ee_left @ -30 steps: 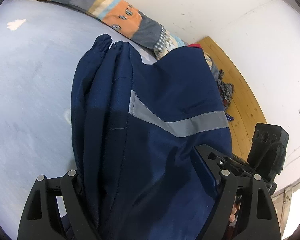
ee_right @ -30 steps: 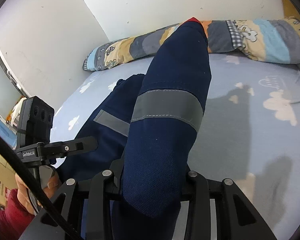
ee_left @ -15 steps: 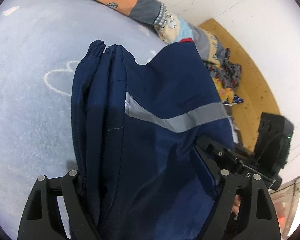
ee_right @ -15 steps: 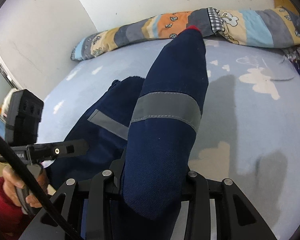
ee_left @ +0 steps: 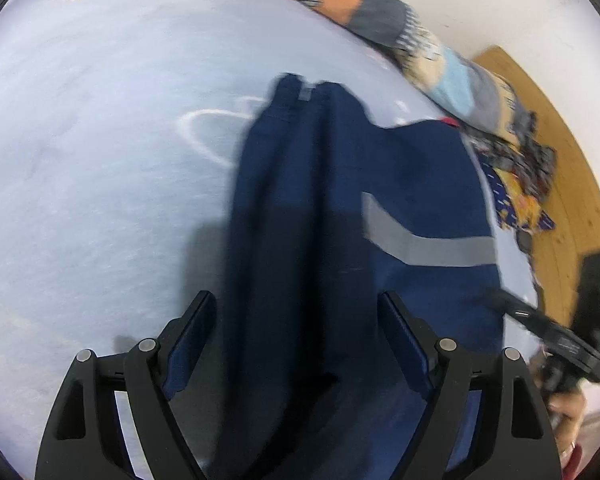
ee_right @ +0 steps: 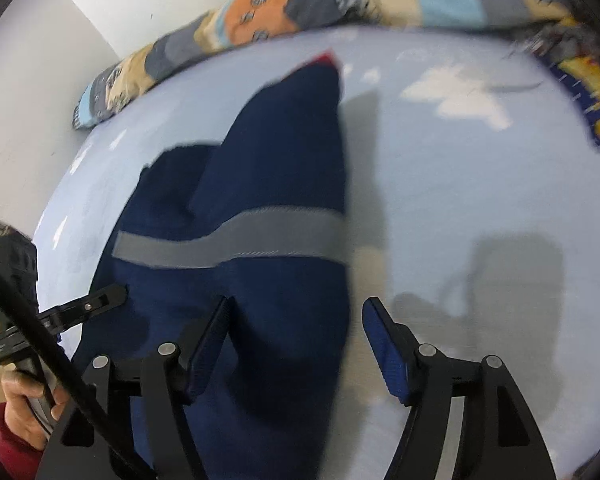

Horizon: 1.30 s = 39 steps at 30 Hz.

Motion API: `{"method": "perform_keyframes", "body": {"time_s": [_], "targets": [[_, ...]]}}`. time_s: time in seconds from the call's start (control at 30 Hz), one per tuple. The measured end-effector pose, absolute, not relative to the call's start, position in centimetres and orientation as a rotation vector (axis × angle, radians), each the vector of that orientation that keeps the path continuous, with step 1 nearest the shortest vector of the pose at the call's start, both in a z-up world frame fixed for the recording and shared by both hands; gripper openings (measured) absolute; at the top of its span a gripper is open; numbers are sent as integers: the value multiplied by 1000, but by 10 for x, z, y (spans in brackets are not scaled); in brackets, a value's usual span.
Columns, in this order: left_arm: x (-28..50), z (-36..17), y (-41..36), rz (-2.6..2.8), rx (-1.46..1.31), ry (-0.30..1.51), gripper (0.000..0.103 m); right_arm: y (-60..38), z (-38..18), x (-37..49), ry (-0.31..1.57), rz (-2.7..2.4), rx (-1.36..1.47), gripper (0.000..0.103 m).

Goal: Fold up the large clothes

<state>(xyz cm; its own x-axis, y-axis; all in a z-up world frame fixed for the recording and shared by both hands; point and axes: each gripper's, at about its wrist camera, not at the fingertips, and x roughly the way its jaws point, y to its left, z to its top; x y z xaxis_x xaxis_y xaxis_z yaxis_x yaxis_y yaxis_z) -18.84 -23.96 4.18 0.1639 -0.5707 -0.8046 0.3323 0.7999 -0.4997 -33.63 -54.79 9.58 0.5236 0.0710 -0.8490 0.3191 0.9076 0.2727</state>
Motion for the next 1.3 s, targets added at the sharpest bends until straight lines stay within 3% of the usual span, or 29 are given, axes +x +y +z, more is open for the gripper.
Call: {"method": "perform_keyframes", "body": {"time_s": [0.13,0.2,0.37,0.5,0.6,0.7,0.77,0.9,1.03,1.3], "targets": [[-204,53,-220,-567,-234,1177,82,-527,137,-367,927,-119,323,70],[-221,65,-215,-524,-195,1098,82,-509,150,-377,913,-56,291,56],[-281,93,-204,-465,-61,891,82,-461,146,-409,942,65,301,38],[-323,88,-221,-508,63,818,82,-440,119,-418,1028,65,291,37],[-319,50,-242,-517,207,912,83,-435,92,-412,1114,27,309,37],[-299,47,-229,-514,87,1001,90,-441,87,-402,1134,45,384,36],[-297,62,-223,-482,80,967,84,-449,98,-399,1095,90,449,37],[-279,114,-235,-511,64,844,84,-479,139,-383,919,29,475,37],[-231,129,-287,-551,150,835,86,-516,155,-326,853,-94,461,37],[-166,56,-338,-528,195,1110,86,-568,86,-235,973,-155,628,39]]}}
